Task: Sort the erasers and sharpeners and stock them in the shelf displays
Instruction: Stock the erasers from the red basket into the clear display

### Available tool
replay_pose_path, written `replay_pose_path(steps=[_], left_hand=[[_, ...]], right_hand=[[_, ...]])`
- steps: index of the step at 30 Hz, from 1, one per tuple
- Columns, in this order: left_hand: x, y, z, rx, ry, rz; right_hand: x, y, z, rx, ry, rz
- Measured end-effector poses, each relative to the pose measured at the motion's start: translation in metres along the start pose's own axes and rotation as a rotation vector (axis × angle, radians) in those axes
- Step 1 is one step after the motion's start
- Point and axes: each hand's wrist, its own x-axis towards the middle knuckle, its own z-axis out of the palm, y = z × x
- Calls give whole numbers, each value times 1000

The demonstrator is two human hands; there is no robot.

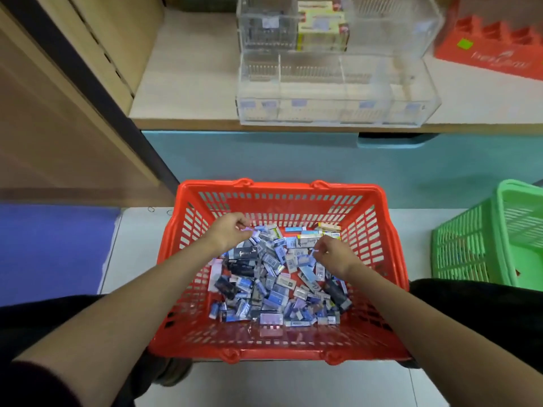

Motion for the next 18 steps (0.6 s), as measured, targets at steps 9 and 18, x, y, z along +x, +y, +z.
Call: replay_pose_path(steps=[9,18], left_hand=[[49,-80,56,234,-154,-116],[54,-98,76,755,-397,-117]], right_hand=[[78,29,36,-306,-48,-13],[109,34,70,-683,-170,35]])
